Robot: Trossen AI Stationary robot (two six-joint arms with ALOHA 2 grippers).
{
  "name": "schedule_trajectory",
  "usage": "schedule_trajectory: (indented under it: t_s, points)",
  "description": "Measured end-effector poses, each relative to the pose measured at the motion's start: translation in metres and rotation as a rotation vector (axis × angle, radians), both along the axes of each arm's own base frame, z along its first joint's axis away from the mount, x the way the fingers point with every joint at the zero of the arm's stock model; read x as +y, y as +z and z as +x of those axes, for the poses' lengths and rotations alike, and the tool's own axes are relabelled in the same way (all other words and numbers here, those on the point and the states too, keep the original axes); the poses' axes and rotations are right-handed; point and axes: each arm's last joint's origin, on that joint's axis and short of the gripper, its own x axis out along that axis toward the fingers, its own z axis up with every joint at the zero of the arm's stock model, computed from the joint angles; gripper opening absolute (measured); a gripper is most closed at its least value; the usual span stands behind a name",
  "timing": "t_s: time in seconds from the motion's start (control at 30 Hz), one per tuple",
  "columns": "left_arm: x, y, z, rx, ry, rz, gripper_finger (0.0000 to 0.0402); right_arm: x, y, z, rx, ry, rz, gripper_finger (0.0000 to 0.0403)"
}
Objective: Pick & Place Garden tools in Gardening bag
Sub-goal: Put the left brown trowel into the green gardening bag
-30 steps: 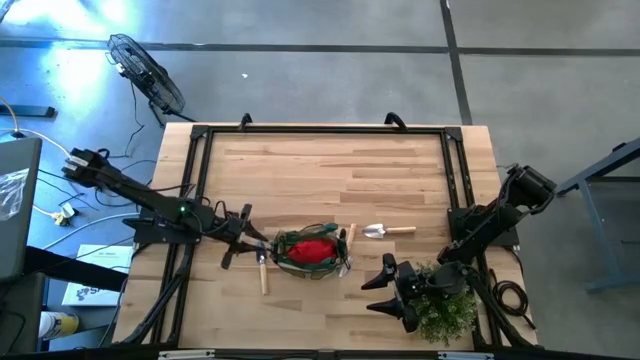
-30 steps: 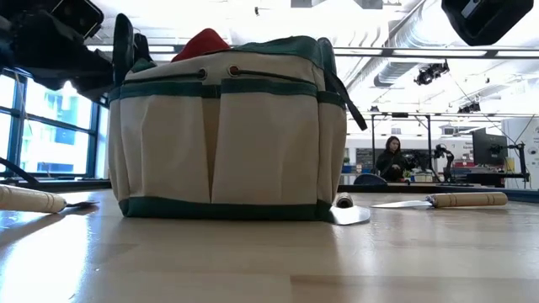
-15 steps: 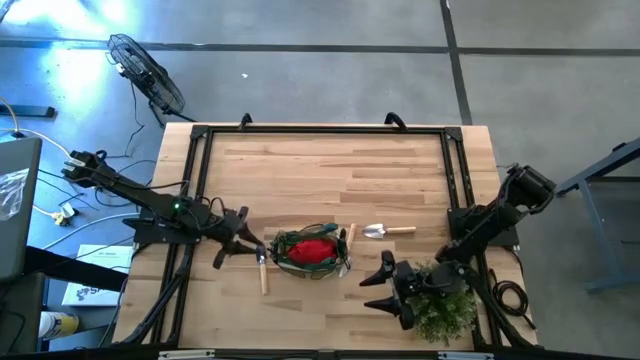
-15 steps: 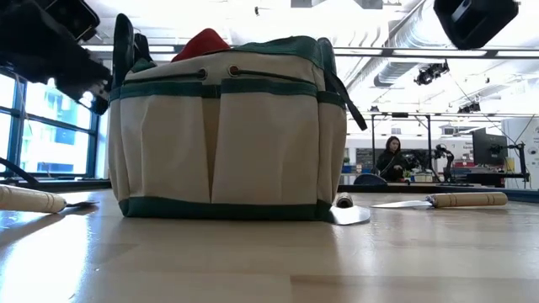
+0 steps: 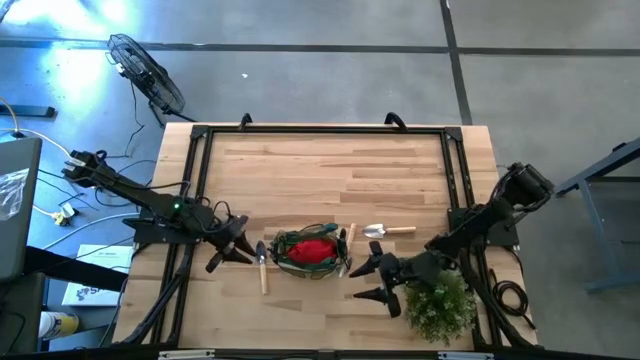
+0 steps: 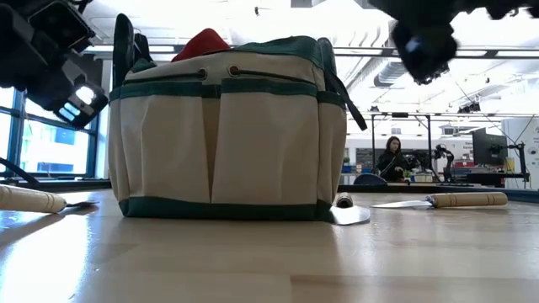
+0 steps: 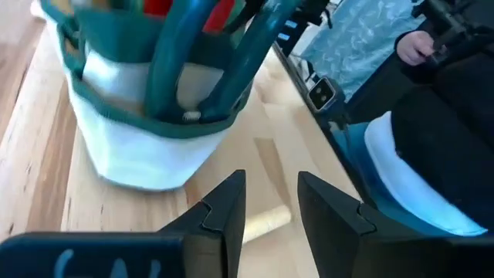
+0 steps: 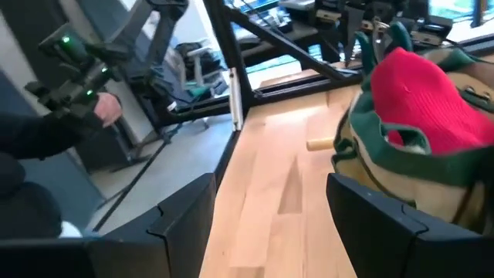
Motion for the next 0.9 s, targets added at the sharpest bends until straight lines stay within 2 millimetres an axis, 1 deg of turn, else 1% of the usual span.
schedule_trajectory:
  t_s: [0.2, 0.33, 0.43, 0.57, 0.67, 0.77, 0.9]
  points:
    - [-0.006, 0.029, 0.004, -0.064, -0.033, 0.052, 0.0116, -0.025, 0.005, 0.017, -0.032, 0.116, 0.042, 0.0240]
    - [-0.013, 0.055, 0.003, -0.104, -0.030, 0.111, 0.0116, -0.037, 0.006, 0.023, -0.041, 0.173, 0.045, 0.0240]
    - [-0.016, 0.069, -0.001, -0.044, 0.027, 0.200, 0.0116, -0.041, 0.007, 0.024, -0.052, 0.244, 0.026, 0.0240]
    - [-0.019, 0.088, -0.005, 0.106, 0.141, 0.342, 0.0116, -0.042, 0.007, 0.024, -0.053, 0.317, 0.025, 0.0240]
    - [-0.026, 0.102, 0.001, 0.165, 0.131, 0.423, 0.0116, -0.041, 0.011, 0.024, -0.097, 0.373, 0.038, 0.0240]
    - [-0.032, 0.108, 0.012, 0.189, 0.072, 0.578, 0.0116, -0.041, 0.021, 0.023, -0.200, 0.442, 0.046, 0.0240]
    - [-0.042, 0.104, 0.025, 0.184, -0.089, 0.804, 0.0116, -0.045, 0.025, 0.023, -0.240, 0.504, 0.038, 0.0240]
